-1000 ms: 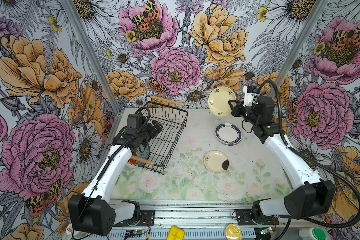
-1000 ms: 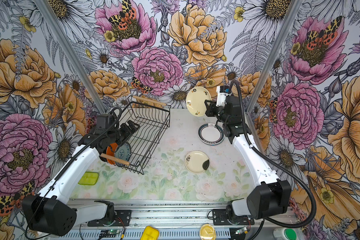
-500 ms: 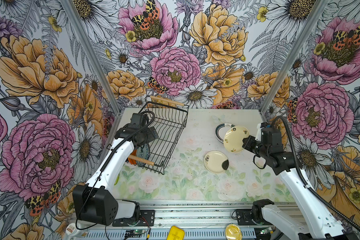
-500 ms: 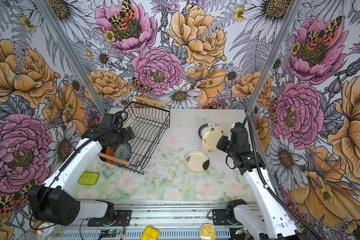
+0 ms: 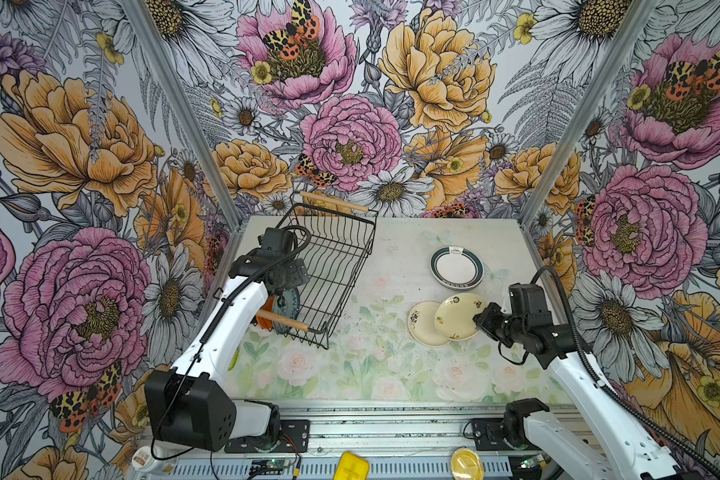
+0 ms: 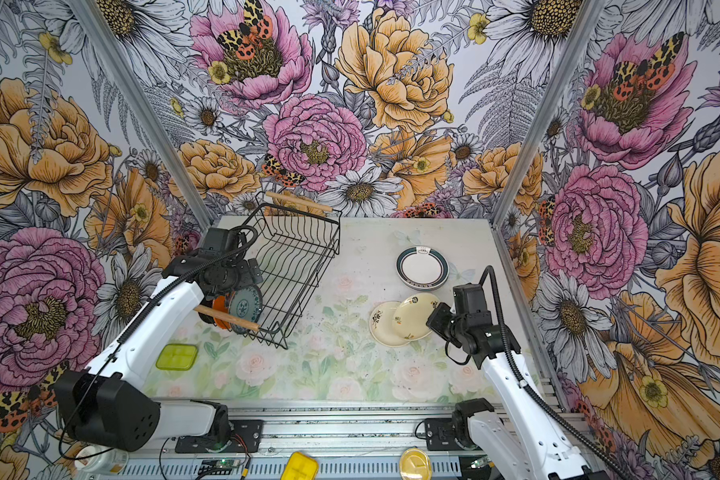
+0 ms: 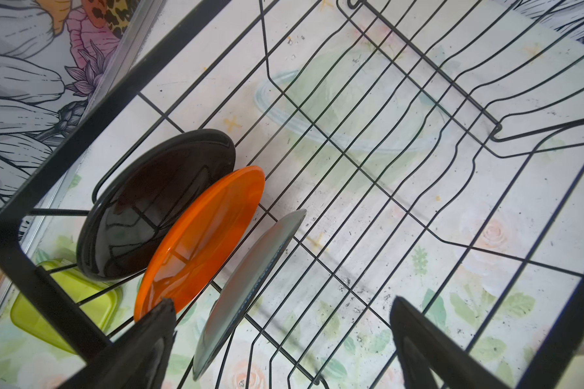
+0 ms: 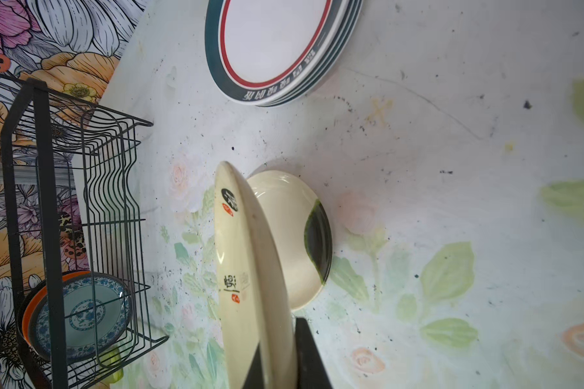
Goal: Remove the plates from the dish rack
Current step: 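Lower the cream plate onto the flower-print plate with the right gripper while the left returns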
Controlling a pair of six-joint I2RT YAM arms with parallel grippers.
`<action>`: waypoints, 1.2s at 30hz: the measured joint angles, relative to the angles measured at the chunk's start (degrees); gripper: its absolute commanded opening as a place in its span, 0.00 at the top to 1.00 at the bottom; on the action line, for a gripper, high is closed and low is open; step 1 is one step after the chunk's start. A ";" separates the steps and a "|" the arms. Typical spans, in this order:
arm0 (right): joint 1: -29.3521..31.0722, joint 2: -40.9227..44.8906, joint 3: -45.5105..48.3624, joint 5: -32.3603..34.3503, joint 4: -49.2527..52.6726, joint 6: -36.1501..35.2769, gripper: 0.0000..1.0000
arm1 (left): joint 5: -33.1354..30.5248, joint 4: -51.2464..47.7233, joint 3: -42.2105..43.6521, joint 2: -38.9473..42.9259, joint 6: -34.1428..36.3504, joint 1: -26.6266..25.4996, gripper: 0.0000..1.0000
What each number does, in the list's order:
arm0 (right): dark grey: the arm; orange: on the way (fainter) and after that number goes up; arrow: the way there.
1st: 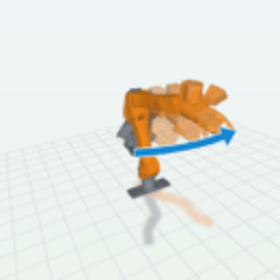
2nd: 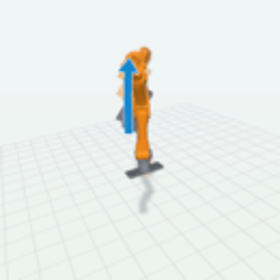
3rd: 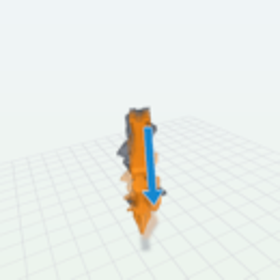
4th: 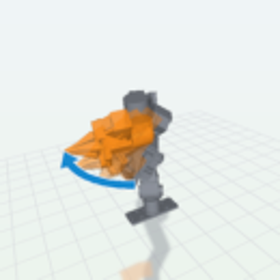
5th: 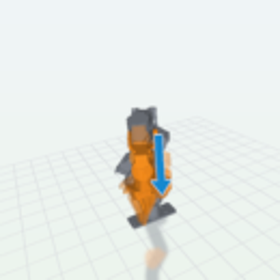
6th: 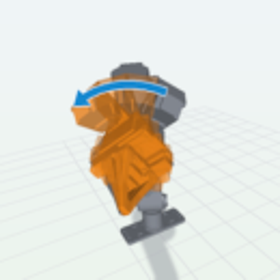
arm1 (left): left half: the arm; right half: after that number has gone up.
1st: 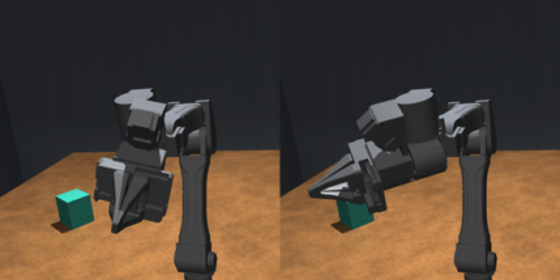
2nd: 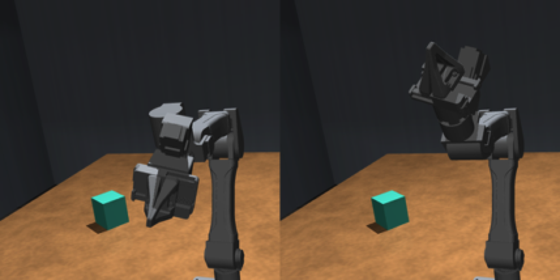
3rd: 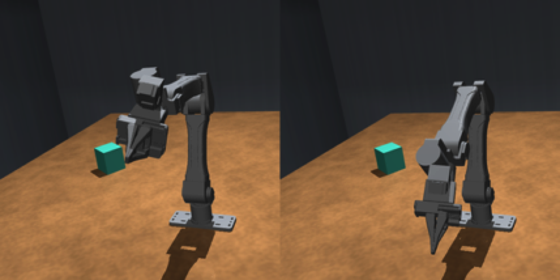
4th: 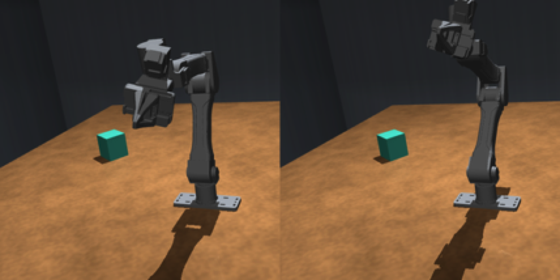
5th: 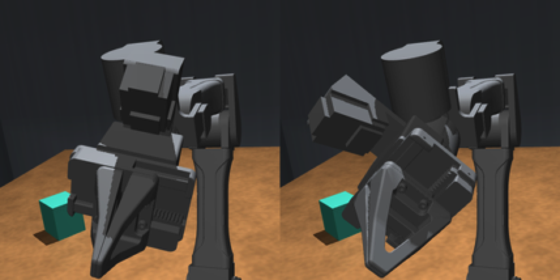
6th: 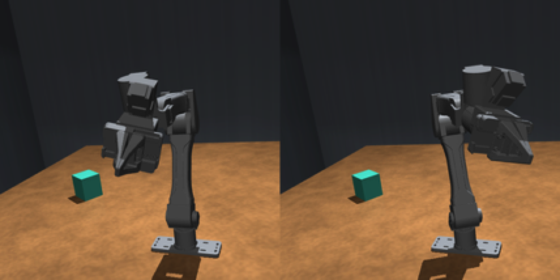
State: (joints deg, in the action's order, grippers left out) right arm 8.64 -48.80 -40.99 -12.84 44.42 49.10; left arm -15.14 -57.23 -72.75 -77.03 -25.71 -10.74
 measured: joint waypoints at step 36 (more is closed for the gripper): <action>0.07 -13.84 8.59 -6.97 -16.90 1.01 1.00 | -0.72 0.63 2.38 0.50 1.25 0.00 0.01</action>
State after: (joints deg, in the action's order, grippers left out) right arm 8.71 -62.63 -32.40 -19.81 27.53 50.11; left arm -15.86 -56.60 -70.37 -76.53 -24.47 -10.74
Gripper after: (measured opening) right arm 0.104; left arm 0.987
